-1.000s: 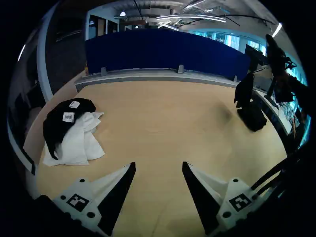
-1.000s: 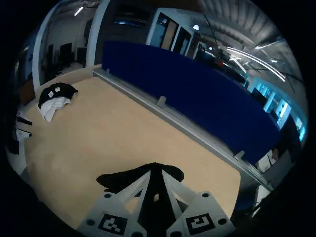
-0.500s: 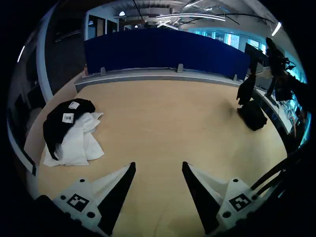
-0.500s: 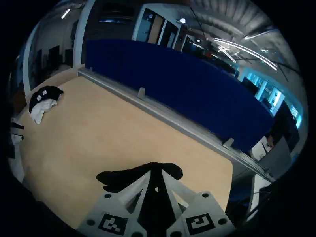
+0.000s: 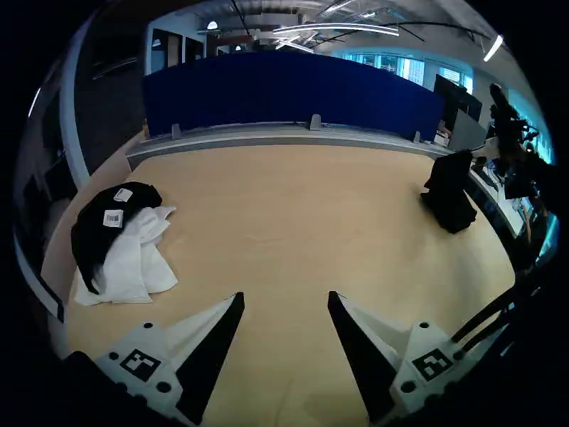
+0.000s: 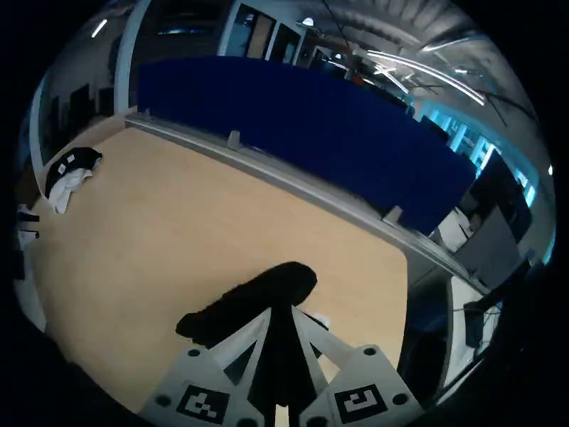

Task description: Fold towel

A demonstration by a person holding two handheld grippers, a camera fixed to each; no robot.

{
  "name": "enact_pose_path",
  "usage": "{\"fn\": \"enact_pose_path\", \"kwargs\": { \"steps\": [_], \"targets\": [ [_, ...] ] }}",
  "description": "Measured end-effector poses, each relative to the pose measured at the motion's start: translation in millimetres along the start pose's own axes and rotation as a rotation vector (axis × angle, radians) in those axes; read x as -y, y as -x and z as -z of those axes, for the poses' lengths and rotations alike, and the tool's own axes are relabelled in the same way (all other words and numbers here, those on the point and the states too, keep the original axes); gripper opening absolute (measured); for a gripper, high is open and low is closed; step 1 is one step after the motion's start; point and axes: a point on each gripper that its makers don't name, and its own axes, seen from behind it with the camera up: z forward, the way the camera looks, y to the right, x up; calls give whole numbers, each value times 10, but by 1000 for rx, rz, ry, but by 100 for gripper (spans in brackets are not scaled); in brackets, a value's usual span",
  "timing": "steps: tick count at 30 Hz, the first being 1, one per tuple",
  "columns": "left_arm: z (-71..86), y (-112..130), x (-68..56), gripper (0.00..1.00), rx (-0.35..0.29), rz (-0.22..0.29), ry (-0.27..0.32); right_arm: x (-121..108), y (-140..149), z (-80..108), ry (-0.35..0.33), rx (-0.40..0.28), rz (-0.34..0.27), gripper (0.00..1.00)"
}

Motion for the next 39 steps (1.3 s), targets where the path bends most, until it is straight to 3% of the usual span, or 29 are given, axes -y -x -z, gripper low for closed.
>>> {"fn": "enact_pose_path", "kwargs": {
  "steps": [7,15,22,33,39],
  "targets": [
    [-20,3,-28,87,4,-9,5,-57,505,63,26,40,-73,4],
    [-33,-35,-57,87,3,-15,9,-65,804,97,50,41,-158,4],
    [-19,-60,-108,87,2,-24,14,-68,1226,-39,89,84,-246,4],
    [-12,-52,-87,87,6,-36,7,6,1748,-207,124,141,-368,4],
    [-6,-70,-99,87,6,-49,9,54,1834,-255,131,147,-365,5]
  ]
}}
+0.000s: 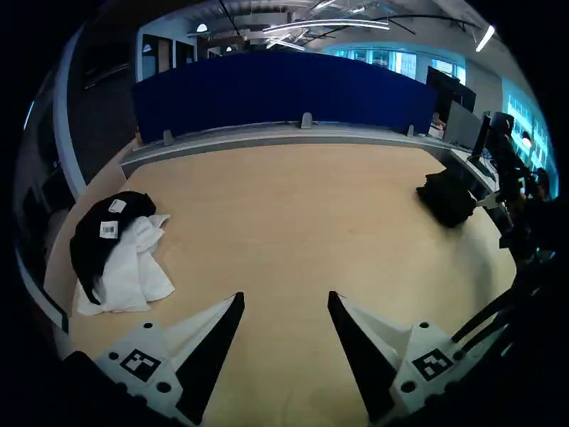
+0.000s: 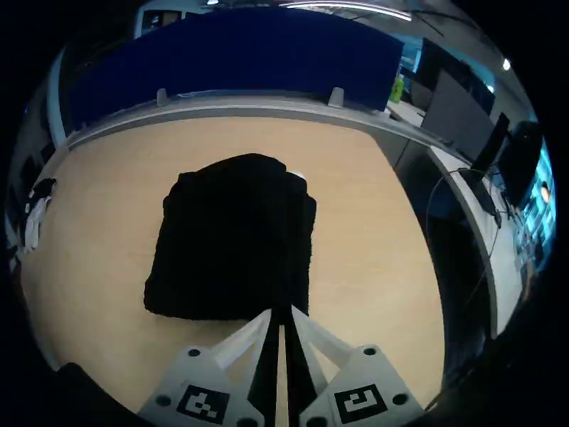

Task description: Fold towel

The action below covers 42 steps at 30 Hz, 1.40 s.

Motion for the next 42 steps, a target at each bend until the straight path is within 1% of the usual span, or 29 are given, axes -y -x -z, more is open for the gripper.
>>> {"fn": "enact_pose_path", "kwargs": {
  "steps": [6,8,10,14,16,18,20,22,24,26,31,36,42],
  "targets": [
    [-15,-10,-15,87,2,-2,3,-6,-55,28,3,-22,15,6],
    [-19,-13,-22,87,2,-2,4,-18,-68,42,5,-25,17,8],
    [-21,-16,-28,87,2,-4,5,-42,-71,57,13,-28,21,14],
    [-24,-20,-33,87,3,-9,6,-103,-38,88,35,-31,29,35],
    [-28,-22,-35,87,3,-10,6,-123,-13,107,41,-33,29,41],
    [-33,-25,-38,87,4,-8,7,-136,8,126,43,-36,27,52],
    [-35,-32,-46,87,3,-8,9,-148,5,148,46,-45,25,73],
    [-39,-37,-54,87,2,-9,10,-154,-9,170,46,-54,23,83],
    [-44,-40,-64,87,1,-11,12,-154,-31,192,43,-63,22,86],
    [-49,-46,-80,87,0,-12,14,-151,-68,210,42,-71,24,95],
    [-55,-55,-108,87,-1,-13,17,-118,-161,238,33,-88,32,95],
    [-58,-61,-106,87,-1,-12,16,-42,-280,247,17,-112,35,95],
    [-54,-58,-84,87,-1,-7,8,111,-540,192,-13,-145,44,95]
  ]
}}
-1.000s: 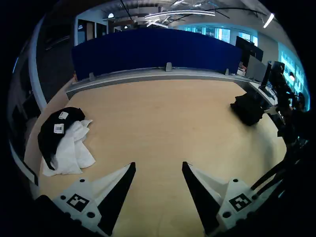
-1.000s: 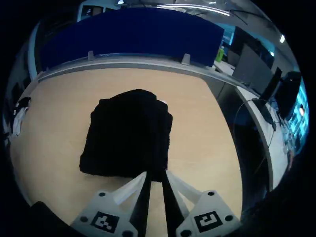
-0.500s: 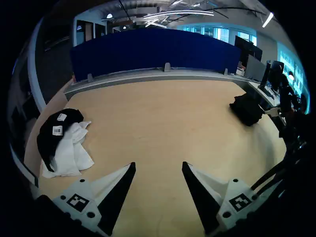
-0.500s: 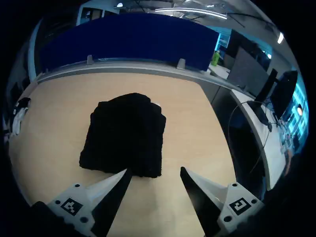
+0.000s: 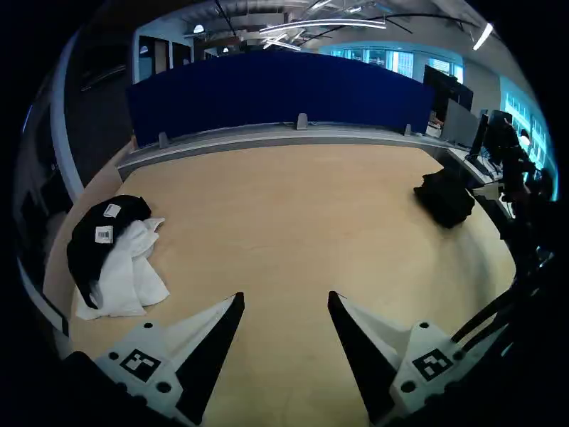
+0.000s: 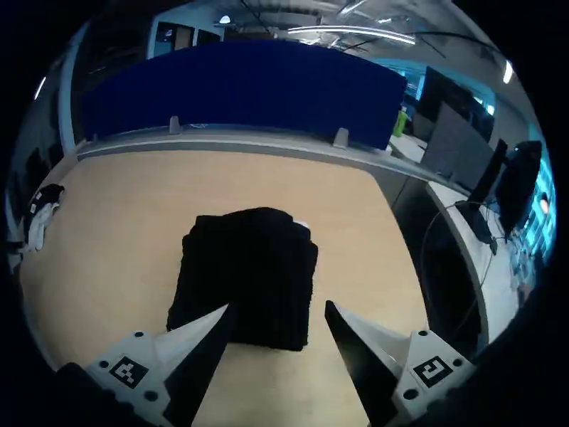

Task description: Fold towel

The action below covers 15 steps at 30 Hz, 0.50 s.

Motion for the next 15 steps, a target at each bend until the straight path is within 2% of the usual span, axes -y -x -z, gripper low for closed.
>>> {"fn": "enact_pose_path", "kwargs": {
  "steps": [9,15],
  "targets": [
    [28,19,68,87,0,13,-22,253,-382,-270,-46,-28,29,95],
    [24,40,121,87,5,23,-36,354,-534,-404,-61,-37,40,95]
  ]
}}
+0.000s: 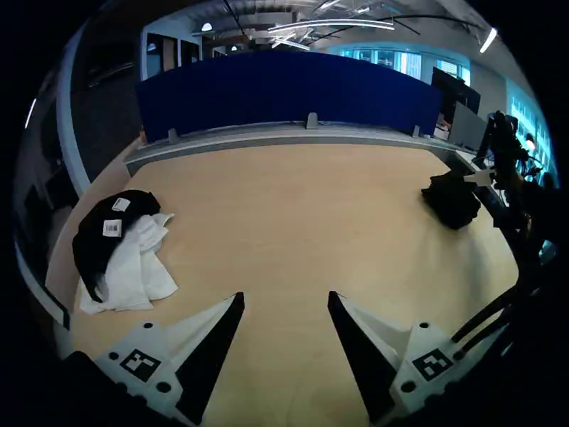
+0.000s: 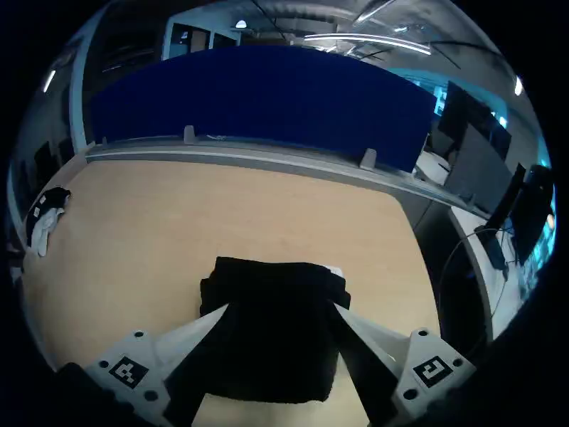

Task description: Fold towel

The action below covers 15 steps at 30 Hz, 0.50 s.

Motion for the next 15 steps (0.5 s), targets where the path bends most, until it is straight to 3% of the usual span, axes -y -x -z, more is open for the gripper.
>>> {"fn": "enact_pose_path", "kwargs": {
  "steps": [15],
  "targets": [
    [-28,28,82,87,18,7,-25,-3,24,-348,-6,25,-23,95]
  ]
}}
